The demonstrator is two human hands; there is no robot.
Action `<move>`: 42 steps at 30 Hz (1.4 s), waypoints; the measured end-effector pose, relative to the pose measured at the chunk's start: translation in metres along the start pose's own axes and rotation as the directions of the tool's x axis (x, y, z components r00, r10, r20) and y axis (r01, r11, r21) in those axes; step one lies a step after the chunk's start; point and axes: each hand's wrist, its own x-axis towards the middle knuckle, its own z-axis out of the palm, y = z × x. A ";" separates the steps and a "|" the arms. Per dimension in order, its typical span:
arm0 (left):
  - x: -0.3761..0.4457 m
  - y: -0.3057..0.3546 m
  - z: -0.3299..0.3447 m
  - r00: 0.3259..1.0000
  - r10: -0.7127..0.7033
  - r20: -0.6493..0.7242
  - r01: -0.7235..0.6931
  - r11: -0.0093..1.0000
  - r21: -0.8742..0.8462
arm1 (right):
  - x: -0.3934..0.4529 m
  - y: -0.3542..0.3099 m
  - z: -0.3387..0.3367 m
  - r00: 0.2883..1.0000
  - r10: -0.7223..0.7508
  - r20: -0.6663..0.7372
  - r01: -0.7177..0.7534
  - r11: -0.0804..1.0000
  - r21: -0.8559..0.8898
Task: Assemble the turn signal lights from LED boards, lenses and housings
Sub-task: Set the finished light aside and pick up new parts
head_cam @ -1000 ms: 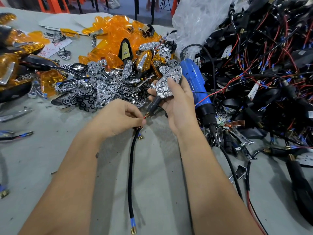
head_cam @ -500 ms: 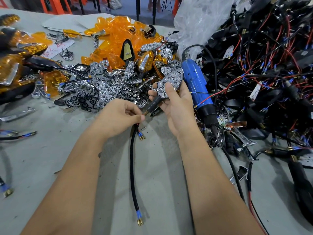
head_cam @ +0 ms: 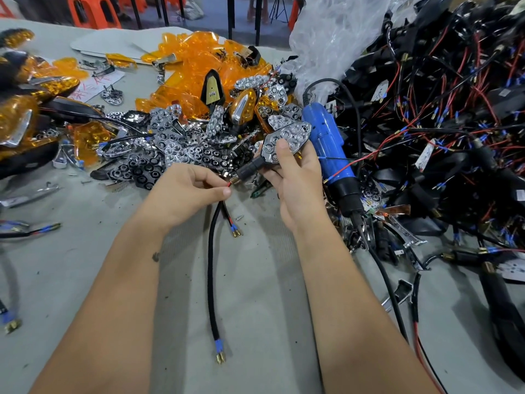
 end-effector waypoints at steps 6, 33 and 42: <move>0.000 0.001 0.004 0.998 0.058 0.005 -0.058 0.998 0.003 | 0.000 0.003 0.000 1.000 -0.017 -0.026 0.015 0.997 -0.074; 0.007 0.000 0.023 0.939 0.094 -0.330 -0.114 0.993 -0.041 | 0.003 0.001 -0.002 0.994 -0.101 -0.043 0.099 0.995 -0.027; 0.011 -0.008 0.016 0.966 0.051 -0.254 -0.082 0.990 -0.114 | 0.002 0.004 0.000 0.999 -0.036 0.007 0.036 0.998 -0.055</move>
